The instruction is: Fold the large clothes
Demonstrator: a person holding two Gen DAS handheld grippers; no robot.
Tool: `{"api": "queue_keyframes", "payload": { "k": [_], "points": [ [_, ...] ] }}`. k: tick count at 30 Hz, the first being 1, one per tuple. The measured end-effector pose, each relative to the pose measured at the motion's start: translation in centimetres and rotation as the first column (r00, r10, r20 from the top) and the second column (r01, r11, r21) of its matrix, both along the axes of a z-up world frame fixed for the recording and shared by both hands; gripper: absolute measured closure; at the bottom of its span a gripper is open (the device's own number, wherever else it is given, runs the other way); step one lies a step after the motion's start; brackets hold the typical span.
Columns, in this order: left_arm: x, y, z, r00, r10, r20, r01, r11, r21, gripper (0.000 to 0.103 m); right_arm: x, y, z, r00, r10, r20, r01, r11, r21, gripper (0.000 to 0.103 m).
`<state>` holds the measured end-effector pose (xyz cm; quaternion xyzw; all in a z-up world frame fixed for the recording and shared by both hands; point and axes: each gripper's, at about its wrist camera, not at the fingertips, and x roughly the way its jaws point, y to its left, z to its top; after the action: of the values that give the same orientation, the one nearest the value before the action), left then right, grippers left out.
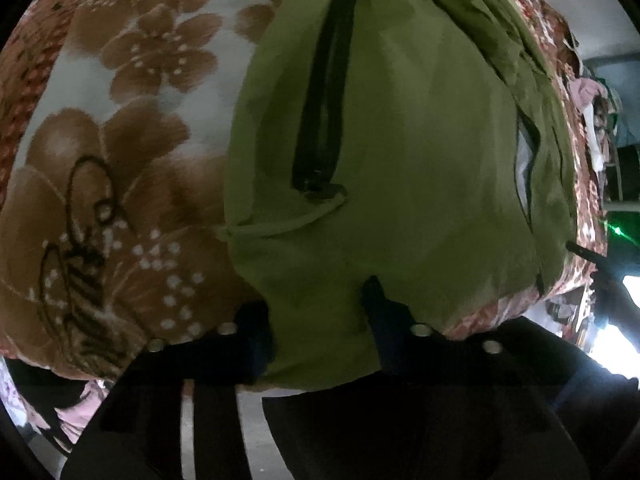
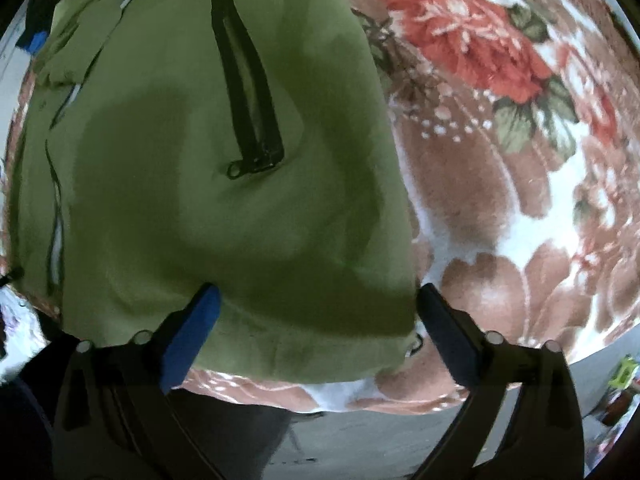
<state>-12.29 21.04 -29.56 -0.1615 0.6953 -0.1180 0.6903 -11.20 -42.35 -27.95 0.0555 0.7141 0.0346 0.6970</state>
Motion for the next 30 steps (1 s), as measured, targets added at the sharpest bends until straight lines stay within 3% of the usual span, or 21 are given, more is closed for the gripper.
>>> {"api": "queue_keyframes", "payload": {
  "k": [4, 7, 9, 12, 16, 18, 21, 22, 24, 26, 30],
  "points": [
    [0.3, -0.4, 0.4, 1.000, -0.020, 0.001, 0.020, 0.999, -0.028, 0.078, 0.1, 0.3, 0.4, 1.000, 0.020, -0.011, -0.020, 1.000, -0.016, 0.027],
    [0.4, -0.3, -0.5, 1.000, -0.012, -0.009, 0.011, 1.000, -0.024, 0.084, -0.1, 0.7, 0.7, 1.000, 0.021, -0.021, -0.022, 0.999, -0.044, 0.048],
    [0.5, -0.8, -0.5, 1.000, -0.004, -0.008, 0.004, 1.000, -0.020, 0.087, -0.4, 1.0, 1.7, 0.999, 0.034, -0.022, -0.035, 0.998, -0.043, 0.075],
    [0.8, -1.9, 0.3, 0.999, -0.039, 0.012, 0.039, 0.999, -0.001, 0.089, 0.0, 2.1, 3.2, 0.993, 0.118, -0.024, -0.120, 0.989, -0.083, 0.084],
    [1.3, -3.1, 0.8, 0.998, -0.061, 0.022, 0.062, 0.997, -0.047, 0.091, 0.7, 3.5, 2.9, 0.988, 0.153, -0.026, -0.154, 0.987, -0.039, 0.086],
    [1.6, -3.5, 0.0, 0.998, -0.067, 0.002, 0.067, 0.996, -0.053, 0.091, 1.2, 2.4, 1.3, 0.993, 0.092, -0.068, -0.094, 0.995, -0.031, 0.075],
    [1.7, -3.5, -0.8, 0.998, -0.060, -0.008, 0.059, 0.997, -0.058, 0.091, 1.1, 1.0, -0.1, 0.997, 0.002, -0.079, 0.000, 1.000, 0.022, 0.072],
    [1.7, -3.4, -0.8, 0.998, -0.055, -0.011, 0.054, 0.996, -0.065, 0.091, 1.1, 1.2, -0.1, 0.997, 0.020, -0.071, -0.019, 1.000, 0.023, 0.073],
    [1.9, -3.4, -0.5, 0.999, -0.048, -0.019, 0.046, 0.994, -0.097, 0.092, 1.1, 2.1, 0.5, 0.997, 0.054, -0.062, -0.052, 0.998, 0.026, 0.088],
    [2.2, -3.0, 0.2, 0.996, -0.085, -0.008, 0.083, 0.988, -0.128, 0.095, 0.6, 2.6, 1.7, 0.995, 0.084, -0.046, -0.083, 0.996, 0.028, 0.091],
    [3.3, -4.0, 2.3, 0.983, -0.180, 0.034, 0.182, 0.980, -0.084, 0.097, 1.3, 3.8, 4.1, 0.994, 0.109, -0.021, -0.108, 0.994, 0.009, 0.092]
  ]
}}
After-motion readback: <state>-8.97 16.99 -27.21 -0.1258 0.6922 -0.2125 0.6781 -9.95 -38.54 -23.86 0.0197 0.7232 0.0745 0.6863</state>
